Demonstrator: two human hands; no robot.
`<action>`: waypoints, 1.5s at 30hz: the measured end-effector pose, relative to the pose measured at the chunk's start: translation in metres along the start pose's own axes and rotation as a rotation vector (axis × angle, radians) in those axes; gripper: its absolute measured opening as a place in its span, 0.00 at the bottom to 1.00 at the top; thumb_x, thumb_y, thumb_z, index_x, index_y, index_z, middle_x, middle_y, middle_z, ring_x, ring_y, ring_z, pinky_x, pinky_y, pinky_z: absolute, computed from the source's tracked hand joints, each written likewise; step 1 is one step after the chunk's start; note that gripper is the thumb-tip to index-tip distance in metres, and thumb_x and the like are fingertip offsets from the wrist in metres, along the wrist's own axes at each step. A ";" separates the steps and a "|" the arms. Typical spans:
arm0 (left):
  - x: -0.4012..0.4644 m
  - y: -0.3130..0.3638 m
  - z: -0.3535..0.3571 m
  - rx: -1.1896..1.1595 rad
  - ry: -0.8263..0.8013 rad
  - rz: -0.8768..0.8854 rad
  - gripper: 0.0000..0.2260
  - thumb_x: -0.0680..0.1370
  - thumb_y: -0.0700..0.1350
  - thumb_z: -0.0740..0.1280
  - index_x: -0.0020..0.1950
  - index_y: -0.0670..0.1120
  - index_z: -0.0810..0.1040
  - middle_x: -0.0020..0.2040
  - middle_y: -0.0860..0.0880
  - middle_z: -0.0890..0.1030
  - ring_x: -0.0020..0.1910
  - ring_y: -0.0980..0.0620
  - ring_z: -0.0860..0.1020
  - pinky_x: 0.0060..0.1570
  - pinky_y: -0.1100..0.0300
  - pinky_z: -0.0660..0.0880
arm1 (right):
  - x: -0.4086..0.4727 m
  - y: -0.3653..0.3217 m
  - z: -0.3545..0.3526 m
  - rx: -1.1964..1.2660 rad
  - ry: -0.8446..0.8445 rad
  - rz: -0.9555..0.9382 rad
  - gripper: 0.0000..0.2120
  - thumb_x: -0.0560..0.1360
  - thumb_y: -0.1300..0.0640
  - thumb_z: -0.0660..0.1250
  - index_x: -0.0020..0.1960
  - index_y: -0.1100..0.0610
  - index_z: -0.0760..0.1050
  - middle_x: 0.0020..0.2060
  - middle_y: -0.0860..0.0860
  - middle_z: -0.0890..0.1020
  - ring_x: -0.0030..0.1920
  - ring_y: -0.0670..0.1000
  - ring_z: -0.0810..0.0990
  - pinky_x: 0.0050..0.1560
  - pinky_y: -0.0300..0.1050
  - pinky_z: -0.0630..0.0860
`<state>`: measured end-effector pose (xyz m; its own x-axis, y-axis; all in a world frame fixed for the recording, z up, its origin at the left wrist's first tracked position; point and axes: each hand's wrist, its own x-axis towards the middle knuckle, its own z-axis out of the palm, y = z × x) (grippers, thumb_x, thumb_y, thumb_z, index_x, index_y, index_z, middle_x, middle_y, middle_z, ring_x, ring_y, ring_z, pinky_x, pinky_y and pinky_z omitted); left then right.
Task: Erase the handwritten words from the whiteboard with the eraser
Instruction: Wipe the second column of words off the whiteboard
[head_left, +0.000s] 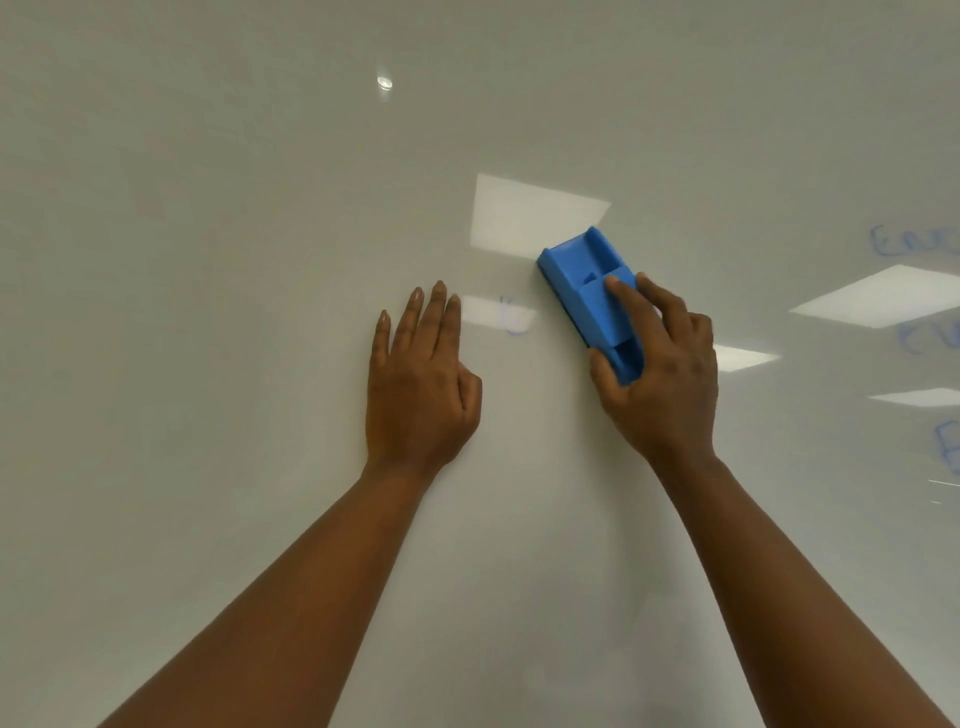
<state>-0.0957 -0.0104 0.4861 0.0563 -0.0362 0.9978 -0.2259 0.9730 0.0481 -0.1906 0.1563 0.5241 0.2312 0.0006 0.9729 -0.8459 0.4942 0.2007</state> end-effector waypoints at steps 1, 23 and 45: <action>0.000 0.000 0.000 0.001 -0.001 0.001 0.28 0.72 0.44 0.48 0.71 0.38 0.66 0.72 0.41 0.66 0.72 0.42 0.64 0.71 0.46 0.55 | 0.002 -0.003 0.003 0.008 0.024 0.039 0.30 0.68 0.59 0.70 0.68 0.52 0.67 0.66 0.53 0.70 0.55 0.58 0.71 0.49 0.52 0.72; -0.002 -0.001 0.000 -0.033 0.018 0.009 0.29 0.73 0.44 0.47 0.72 0.38 0.65 0.72 0.41 0.66 0.73 0.43 0.62 0.72 0.45 0.55 | -0.016 -0.022 0.008 0.021 -0.111 -0.217 0.29 0.66 0.55 0.70 0.67 0.55 0.70 0.63 0.56 0.73 0.52 0.58 0.73 0.45 0.47 0.73; -0.006 -0.002 0.004 -0.067 0.112 0.016 0.28 0.72 0.38 0.56 0.73 0.36 0.60 0.70 0.40 0.68 0.71 0.41 0.65 0.71 0.46 0.56 | -0.028 0.000 -0.003 0.019 0.010 -0.111 0.28 0.65 0.59 0.70 0.65 0.56 0.72 0.62 0.56 0.74 0.52 0.60 0.73 0.45 0.52 0.76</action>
<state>-0.0998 -0.0131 0.4802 0.1621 0.0012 0.9868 -0.1621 0.9864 0.0254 -0.1957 0.1593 0.4964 0.3289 -0.0442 0.9433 -0.8238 0.4750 0.3095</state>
